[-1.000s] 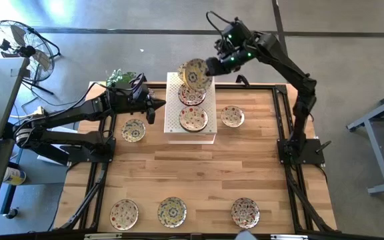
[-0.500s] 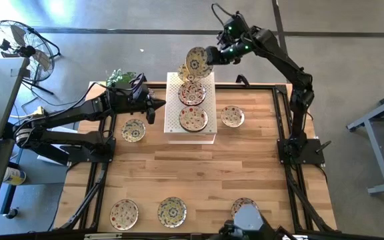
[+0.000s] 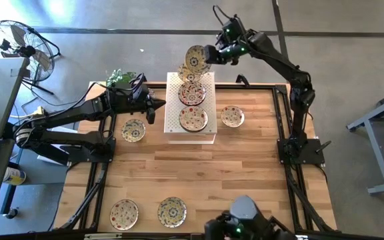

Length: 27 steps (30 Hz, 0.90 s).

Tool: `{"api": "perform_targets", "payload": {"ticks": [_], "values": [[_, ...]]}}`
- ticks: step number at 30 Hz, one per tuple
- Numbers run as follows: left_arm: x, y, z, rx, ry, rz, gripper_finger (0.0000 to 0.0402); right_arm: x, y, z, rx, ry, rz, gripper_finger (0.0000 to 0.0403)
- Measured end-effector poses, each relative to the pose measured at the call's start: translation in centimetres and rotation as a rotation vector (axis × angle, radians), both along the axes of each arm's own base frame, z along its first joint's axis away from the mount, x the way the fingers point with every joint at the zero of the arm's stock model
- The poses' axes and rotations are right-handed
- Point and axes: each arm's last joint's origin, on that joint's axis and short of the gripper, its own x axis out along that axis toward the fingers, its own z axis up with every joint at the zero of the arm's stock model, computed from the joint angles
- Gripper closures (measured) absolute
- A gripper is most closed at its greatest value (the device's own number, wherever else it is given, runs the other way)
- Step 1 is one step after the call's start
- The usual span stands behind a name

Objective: Pick & Place Mini bowls
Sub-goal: Stack the yellow patterned bowl on top of the yellow patterned bowl on the shelf

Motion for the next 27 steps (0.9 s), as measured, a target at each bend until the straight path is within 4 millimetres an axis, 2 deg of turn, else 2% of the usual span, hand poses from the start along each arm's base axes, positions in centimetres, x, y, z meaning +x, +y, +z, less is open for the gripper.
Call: {"api": "perform_targets", "payload": {"ticks": [10, 16, 22, 27], "values": [[0.0, 0.0, 0.0, 0.0, 0.0, 0.0, 0.04, 1.1, -1.0, -3.8, 0.007, -0.024, -0.033, 0.0396], [0.0, 0.0, 0.0, 0.0, 0.0, 0.0, 0.04, 1.9, -1.3, -4.6, -0.058, -0.084, -0.026, 0.0397], [0.0, 0.0, 0.0, 0.0, 0.0, 0.0, 0.04, 1.9, -1.3, -6.0, -0.068, -0.048, -0.003, 0.0397], [0.0, 0.0, 0.0, 0.0, 0.0, 0.0, 0.04, 2.0, -1.3, -6.2, -0.099, -0.039, 0.008, 0.0396]]}}
